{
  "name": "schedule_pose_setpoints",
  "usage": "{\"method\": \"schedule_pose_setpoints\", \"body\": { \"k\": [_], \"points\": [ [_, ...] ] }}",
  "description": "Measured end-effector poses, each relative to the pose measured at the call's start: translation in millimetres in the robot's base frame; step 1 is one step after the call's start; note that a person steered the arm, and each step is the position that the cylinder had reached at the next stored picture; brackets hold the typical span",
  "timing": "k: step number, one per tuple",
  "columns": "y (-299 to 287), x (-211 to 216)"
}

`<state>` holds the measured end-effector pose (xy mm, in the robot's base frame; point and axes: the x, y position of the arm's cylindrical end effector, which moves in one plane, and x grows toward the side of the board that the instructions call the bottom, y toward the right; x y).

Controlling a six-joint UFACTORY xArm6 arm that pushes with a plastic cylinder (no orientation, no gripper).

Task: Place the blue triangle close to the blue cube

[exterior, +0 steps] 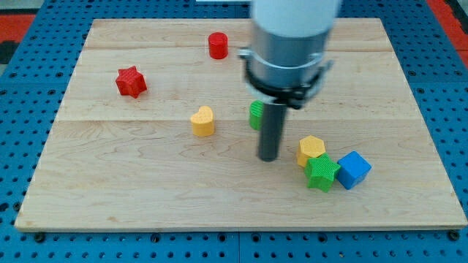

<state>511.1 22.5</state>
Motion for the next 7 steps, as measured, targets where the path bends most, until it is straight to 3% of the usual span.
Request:
{"method": "schedule_pose_setpoints", "body": {
  "k": [1, 3, 5, 7],
  "points": [
    [-42.2, -15.4],
    [-23.0, -99.9],
    [47.6, -44.1],
    [38.5, -75.8]
  ]
}}
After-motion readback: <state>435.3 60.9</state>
